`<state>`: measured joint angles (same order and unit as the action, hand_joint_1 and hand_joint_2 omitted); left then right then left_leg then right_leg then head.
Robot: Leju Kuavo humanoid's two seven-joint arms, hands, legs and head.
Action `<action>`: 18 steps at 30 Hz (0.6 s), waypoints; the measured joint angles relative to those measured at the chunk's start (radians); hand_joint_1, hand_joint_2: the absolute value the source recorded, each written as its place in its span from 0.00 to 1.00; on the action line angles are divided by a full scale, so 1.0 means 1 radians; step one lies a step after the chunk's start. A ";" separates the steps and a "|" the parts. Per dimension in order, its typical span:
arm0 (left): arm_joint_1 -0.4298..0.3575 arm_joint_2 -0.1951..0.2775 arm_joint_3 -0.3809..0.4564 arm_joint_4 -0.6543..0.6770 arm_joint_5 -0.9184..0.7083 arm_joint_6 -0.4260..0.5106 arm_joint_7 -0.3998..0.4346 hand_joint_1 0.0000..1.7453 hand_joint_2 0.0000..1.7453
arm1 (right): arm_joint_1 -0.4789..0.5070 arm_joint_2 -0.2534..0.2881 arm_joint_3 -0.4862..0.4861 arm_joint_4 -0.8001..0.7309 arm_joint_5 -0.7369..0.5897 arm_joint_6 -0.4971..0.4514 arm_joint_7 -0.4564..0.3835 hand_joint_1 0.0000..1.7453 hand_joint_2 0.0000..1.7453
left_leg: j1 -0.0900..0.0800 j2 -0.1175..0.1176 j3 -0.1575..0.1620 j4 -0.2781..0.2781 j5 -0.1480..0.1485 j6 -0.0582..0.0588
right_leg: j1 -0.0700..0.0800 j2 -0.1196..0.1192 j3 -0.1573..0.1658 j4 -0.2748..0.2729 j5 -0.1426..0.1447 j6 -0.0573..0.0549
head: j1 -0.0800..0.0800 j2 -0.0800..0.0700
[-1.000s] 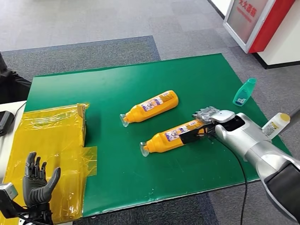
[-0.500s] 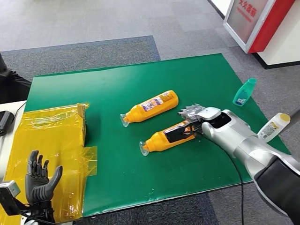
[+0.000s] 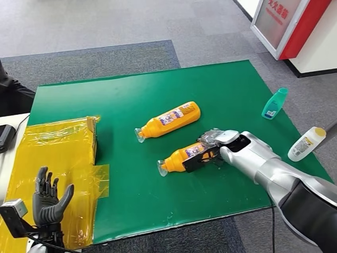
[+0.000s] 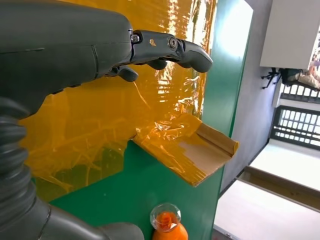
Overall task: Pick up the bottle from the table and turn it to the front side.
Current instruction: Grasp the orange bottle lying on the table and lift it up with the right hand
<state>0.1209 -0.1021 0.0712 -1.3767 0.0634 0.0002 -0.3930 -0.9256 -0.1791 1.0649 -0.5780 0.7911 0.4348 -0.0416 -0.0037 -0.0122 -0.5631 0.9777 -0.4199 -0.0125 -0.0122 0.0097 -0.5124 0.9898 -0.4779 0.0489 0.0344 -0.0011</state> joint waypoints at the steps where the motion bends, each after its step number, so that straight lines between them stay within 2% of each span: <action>1: -0.003 0.001 -0.003 0.002 0.001 0.001 0.000 0.00 1.00 | 0.003 0.001 0.003 0.006 -0.001 -0.005 0.011 0.25 1.00 | 0.000 0.000 0.000 0.000 0.000 0.000 | 0.000 0.000 0.000 0.000 0.000 0.000 | 0.000 0.000; 4: -0.011 0.005 -0.016 0.010 0.005 0.008 0.002 0.00 1.00 | 0.013 0.006 0.009 0.035 -0.001 -0.043 0.058 1.00 1.00 | 0.000 0.000 0.000 0.000 0.000 0.000 | 0.000 0.000 0.000 0.000 0.000 0.000 | 0.000 0.000; 8: -0.017 0.011 -0.025 0.019 0.011 0.018 0.005 0.00 1.00 | 0.022 0.010 0.010 0.070 0.000 -0.079 0.077 1.00 1.00 | 0.000 0.000 0.000 0.000 0.000 0.000 | 0.000 0.000 0.000 0.000 0.000 0.000 | 0.000 0.000; 18: -0.017 0.019 -0.031 0.029 0.011 0.021 0.005 0.00 1.00 | 0.020 0.011 0.010 0.093 -0.001 -0.084 0.078 1.00 1.00 | 0.000 0.000 0.001 0.000 0.002 0.001 | 0.000 0.000 0.001 0.000 0.001 0.000 | 0.000 0.000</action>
<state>0.1039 -0.0833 0.0403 -1.3473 0.0744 0.0207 -0.3881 -0.9060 -0.1682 1.0745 -0.4854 0.7905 0.3510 0.0361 -0.0035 -0.0121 -0.5624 0.9777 -0.4180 -0.0116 -0.0121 0.0096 -0.5115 0.9896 -0.4767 0.0488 0.0347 -0.0011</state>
